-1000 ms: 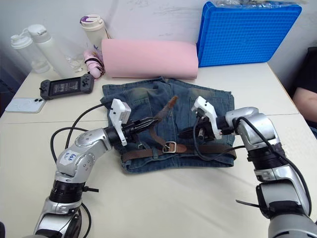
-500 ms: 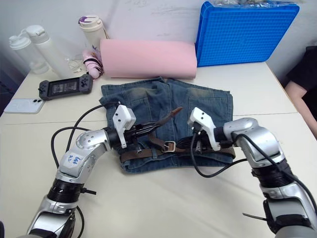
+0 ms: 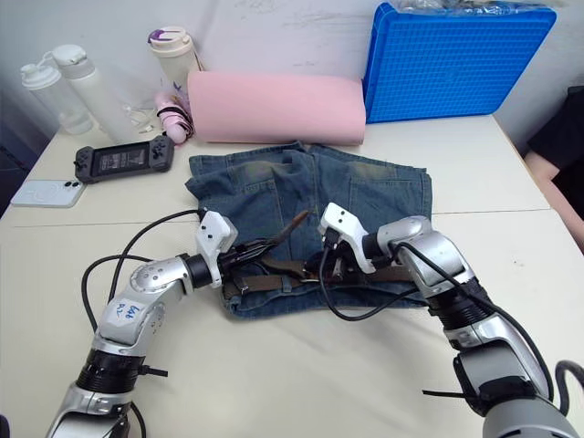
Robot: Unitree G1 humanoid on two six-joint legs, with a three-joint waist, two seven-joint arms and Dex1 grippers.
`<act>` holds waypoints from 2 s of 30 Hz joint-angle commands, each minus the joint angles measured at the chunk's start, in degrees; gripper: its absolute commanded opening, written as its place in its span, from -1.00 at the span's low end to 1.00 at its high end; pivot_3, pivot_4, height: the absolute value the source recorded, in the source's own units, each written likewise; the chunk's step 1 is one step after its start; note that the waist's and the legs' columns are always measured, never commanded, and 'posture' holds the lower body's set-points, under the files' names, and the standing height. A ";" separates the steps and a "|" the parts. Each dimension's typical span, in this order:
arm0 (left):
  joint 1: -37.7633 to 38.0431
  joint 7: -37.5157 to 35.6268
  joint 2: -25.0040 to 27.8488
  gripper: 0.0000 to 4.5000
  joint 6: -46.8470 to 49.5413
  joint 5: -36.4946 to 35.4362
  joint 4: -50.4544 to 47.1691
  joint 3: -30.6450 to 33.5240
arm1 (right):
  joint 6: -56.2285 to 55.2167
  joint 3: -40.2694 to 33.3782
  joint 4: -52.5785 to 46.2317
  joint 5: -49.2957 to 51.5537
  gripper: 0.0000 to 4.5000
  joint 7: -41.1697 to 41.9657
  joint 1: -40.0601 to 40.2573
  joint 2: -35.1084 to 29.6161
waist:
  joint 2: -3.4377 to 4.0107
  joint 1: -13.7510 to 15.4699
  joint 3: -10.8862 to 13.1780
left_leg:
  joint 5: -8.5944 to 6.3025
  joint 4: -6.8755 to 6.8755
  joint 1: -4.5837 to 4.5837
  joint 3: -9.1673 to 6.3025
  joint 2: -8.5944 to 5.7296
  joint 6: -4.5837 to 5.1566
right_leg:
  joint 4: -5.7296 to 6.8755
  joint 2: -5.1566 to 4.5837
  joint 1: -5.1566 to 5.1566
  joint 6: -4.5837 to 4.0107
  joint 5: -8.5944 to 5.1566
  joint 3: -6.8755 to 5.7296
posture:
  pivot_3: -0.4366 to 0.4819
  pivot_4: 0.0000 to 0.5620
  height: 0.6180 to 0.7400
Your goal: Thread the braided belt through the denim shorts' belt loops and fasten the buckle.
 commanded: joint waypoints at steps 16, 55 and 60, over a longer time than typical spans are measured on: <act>0.59 -0.13 0.52 -1.00 0.15 -0.08 -2.69 0.26 | 2.04 -3.26 1.47 3.27 -0.99 6.25 -3.75 -2.05 | 0.00 0.00 0.00 | 0.00 0.01 0.00 0.01 0.01 0.00 | 0.01 0.00 0.00 0.00 0.00 0.01 | -0.05 -0.47 1.00; 1.61 -0.78 -0.07 -1.00 1.58 -0.96 -5.13 0.06 | 0.83 -0.20 6.73 1.76 -0.99 8.79 -4.09 0.34 | 0.00 -0.02 0.00 | 0.00 0.04 0.02 0.04 0.01 -0.01 | 0.06 -0.01 0.00 0.00 0.00 0.04 | -0.05 -0.47 1.00; 1.68 -0.88 0.14 -1.00 1.64 -0.95 -5.25 0.10 | 0.95 0.53 7.04 1.28 -0.99 8.58 -3.22 1.23 | 0.01 -0.03 0.00 | 0.00 0.05 0.02 0.04 0.01 -0.01 | 0.06 -0.01 0.00 0.00 0.00 0.04 | -0.05 -0.47 1.00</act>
